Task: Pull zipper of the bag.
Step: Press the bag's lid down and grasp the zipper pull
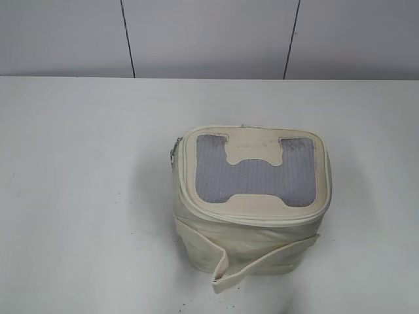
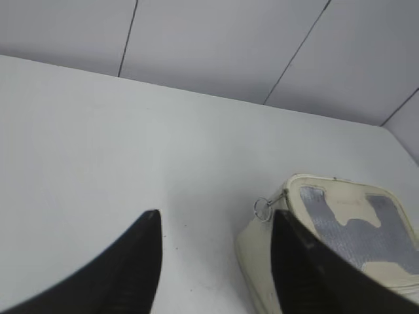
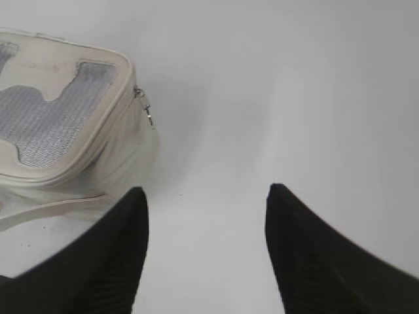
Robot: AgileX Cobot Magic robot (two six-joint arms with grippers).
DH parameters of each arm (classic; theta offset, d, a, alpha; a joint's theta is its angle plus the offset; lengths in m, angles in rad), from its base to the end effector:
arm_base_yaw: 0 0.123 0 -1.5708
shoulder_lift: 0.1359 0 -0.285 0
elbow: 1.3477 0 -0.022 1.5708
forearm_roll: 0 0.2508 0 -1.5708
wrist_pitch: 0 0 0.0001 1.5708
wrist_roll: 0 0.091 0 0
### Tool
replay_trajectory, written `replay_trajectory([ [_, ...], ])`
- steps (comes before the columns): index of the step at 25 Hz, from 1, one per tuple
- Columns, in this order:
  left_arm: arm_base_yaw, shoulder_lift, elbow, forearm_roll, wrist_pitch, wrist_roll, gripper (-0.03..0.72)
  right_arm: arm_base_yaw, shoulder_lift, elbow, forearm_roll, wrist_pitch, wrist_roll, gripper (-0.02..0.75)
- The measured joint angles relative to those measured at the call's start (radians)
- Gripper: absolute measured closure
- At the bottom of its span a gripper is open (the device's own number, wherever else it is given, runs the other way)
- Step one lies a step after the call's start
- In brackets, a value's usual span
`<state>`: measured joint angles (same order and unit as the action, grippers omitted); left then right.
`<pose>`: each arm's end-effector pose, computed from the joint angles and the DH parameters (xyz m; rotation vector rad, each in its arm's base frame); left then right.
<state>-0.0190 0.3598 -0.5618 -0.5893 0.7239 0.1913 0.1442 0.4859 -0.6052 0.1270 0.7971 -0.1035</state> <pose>0.0624 -0.0347 0.3225 0.0123 1.9293 -0.5566 0.0827 0.0203 0.3117 -0.2235 2.1481 0.1728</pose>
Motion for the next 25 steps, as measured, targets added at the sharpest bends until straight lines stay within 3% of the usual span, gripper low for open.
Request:
replay_trajectory([
  [6, -0.001, 0.266, -0.074, -0.198, 0.017, 0.207, 0.274, 0.077, 0.329, -0.183, 0.031, -0.005, -0.076, 0.289],
  [12, -0.002, 0.569, -0.140, -0.346, 0.109, 0.368, 0.274, 0.078, 0.643, -0.410, 0.195, 0.024, -0.397, 0.289],
  [17, -0.003, 0.750, -0.200, -0.446, 0.144, 0.505, 0.274, 0.078, 0.902, -0.625, 0.355, 0.194, -0.628, 0.289],
  [25, -0.003, 1.002, -0.335, -0.506, 0.242, 0.630, 0.274, 0.106, 1.271, -0.975, 0.384, 0.404, -0.683, 0.289],
])
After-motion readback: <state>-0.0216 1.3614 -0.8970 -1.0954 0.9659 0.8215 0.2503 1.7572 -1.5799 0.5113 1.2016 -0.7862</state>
